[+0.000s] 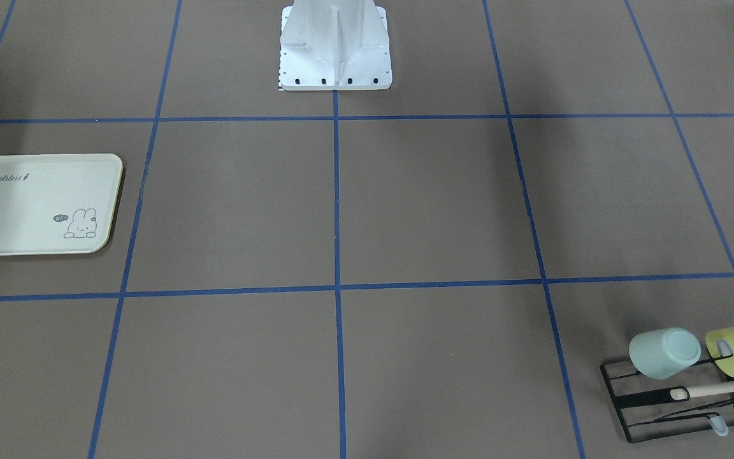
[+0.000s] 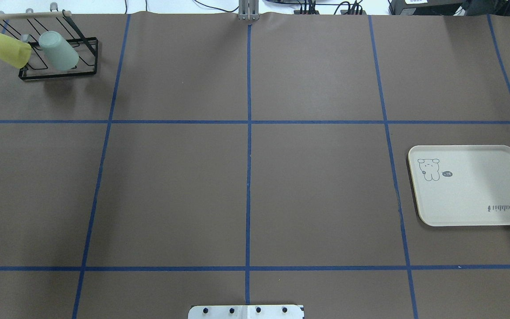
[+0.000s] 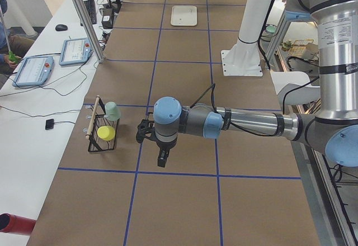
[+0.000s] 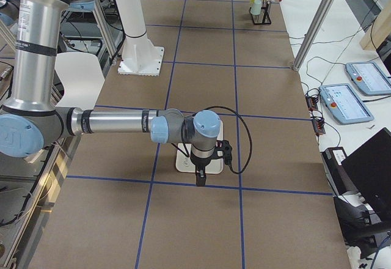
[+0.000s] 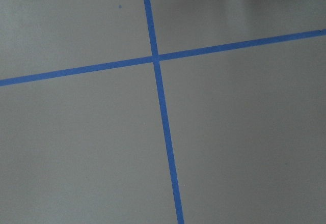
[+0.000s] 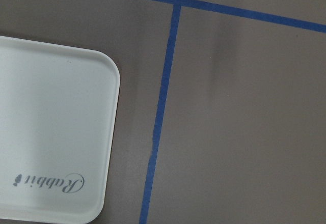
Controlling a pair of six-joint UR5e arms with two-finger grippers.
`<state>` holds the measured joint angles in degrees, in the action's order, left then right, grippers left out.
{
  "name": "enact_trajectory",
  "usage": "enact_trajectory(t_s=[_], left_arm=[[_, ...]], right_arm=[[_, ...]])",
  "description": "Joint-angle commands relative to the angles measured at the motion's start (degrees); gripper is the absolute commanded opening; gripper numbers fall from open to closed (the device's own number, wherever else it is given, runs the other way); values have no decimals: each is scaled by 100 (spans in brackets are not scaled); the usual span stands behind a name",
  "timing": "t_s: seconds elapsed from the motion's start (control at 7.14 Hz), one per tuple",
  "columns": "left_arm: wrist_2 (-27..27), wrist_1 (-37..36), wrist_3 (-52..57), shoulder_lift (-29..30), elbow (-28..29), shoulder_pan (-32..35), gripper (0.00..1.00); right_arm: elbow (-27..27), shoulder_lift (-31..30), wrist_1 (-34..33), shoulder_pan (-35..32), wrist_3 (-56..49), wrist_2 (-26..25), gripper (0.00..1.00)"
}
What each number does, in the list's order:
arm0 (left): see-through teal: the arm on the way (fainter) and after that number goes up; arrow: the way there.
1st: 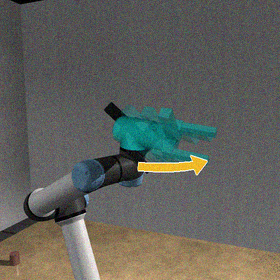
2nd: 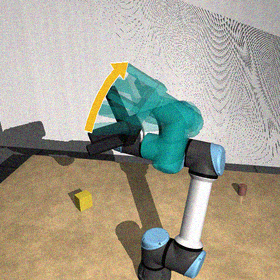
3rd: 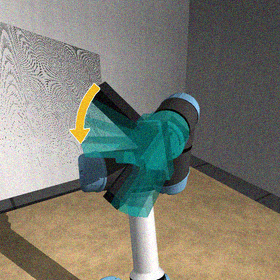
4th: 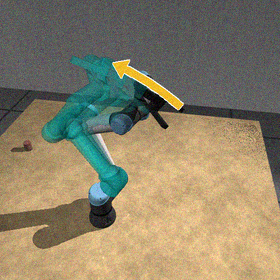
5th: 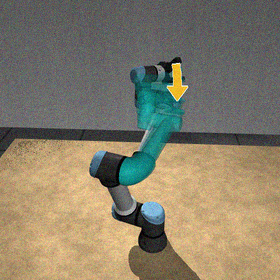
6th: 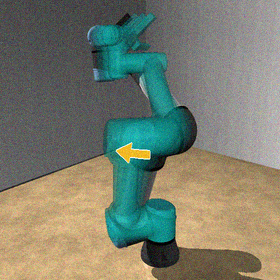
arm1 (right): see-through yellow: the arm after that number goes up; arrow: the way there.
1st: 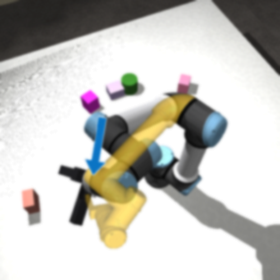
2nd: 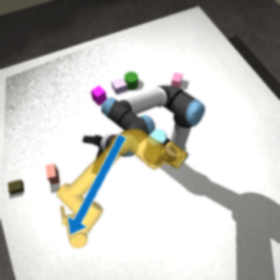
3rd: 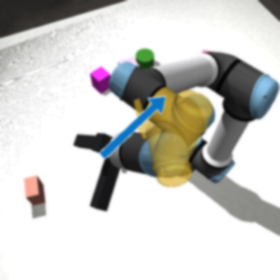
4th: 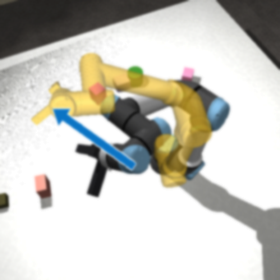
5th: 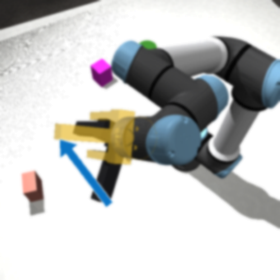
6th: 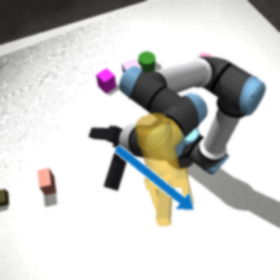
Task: Left arm grabs green cup and hands to right arm on tray
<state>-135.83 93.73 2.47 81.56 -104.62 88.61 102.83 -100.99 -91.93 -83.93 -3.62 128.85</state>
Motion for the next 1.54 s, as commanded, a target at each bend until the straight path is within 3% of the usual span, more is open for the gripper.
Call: enact_trajectory(t_s=[0.0, 0.42, 0.7, 0.84, 1.4], left_arm=[[-22, 22, -1, 349, -67, -2, 100], [39, 889, -19, 1359, 213, -20, 100], [30, 1539, -72, 1660, 746, -28, 100], [30, 1952, -315, 1844, 1063, -54, 100], [74, 2184, -2276, 2697, 1478, -977, 100]], right_arm=[[0, 0, 0, 0, -7, 0, 100], [1, -9, -9, 0, -7, 0, 100], [0, -9, 0, 0, -7, 0, 100], [1, -9, -9, 0, -7, 0, 100], [9, -26, 0, 0, -7, 0, 100]])
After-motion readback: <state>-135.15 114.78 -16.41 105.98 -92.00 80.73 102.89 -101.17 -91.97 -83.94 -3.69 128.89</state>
